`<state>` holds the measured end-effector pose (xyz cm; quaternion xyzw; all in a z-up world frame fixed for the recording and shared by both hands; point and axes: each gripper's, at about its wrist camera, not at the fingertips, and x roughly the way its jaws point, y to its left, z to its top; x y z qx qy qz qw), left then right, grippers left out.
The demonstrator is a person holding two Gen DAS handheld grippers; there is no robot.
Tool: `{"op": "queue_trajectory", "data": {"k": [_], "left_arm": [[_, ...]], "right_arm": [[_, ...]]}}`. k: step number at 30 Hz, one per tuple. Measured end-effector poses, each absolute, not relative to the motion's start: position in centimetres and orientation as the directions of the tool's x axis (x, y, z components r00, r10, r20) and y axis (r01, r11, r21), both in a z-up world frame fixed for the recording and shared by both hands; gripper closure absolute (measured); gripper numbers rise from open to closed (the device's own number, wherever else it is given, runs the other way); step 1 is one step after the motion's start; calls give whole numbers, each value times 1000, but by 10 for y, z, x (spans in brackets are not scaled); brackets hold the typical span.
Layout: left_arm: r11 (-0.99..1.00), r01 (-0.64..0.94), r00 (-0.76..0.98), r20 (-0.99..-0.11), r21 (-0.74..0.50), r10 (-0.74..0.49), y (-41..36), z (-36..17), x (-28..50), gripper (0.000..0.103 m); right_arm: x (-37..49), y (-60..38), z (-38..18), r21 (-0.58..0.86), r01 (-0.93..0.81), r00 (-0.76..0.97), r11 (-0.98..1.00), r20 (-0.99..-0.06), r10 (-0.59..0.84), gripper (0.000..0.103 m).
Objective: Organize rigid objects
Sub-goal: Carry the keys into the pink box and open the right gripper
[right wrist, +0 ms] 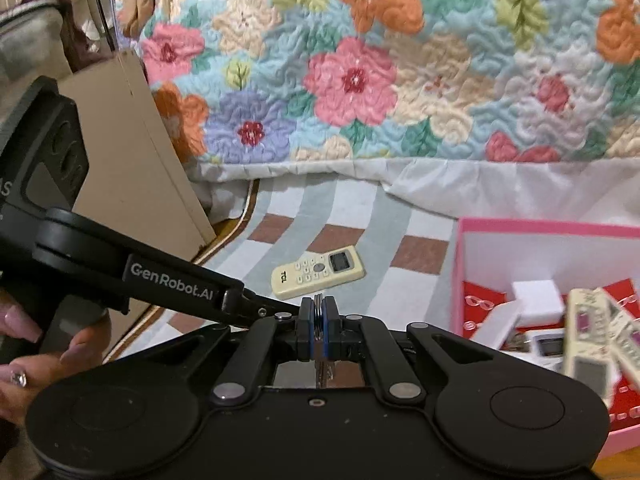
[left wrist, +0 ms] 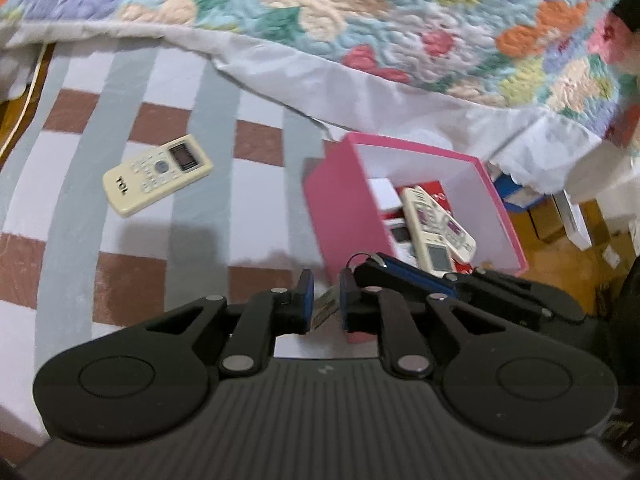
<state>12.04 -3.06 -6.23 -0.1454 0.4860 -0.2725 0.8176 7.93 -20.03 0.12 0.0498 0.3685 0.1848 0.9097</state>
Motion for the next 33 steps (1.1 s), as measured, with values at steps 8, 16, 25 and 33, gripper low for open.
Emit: {"op": "queue_trajectory", "data": {"k": [8,16,25,33], "left_arm": [[818,404,365,-748,-409,-554,-89,-19,107,87],[842,404,367,-780,-357,-507,-136,-31,125,86],[862,381,331,-822,-334,-464,-144,-60,134,86],[881,425,388,-836,-211,-387,-151,-41,114,70]], "right_arm": [[69,-248,40,214,-292,670,932,-650,359,98],[96,-291,15,232,-174,664,957,-690,288,97],[112,-320,-37,387,-43,573,921,-745,340,97],[101,-314,-17,343,-46,569,938,-763,307,69]]}}
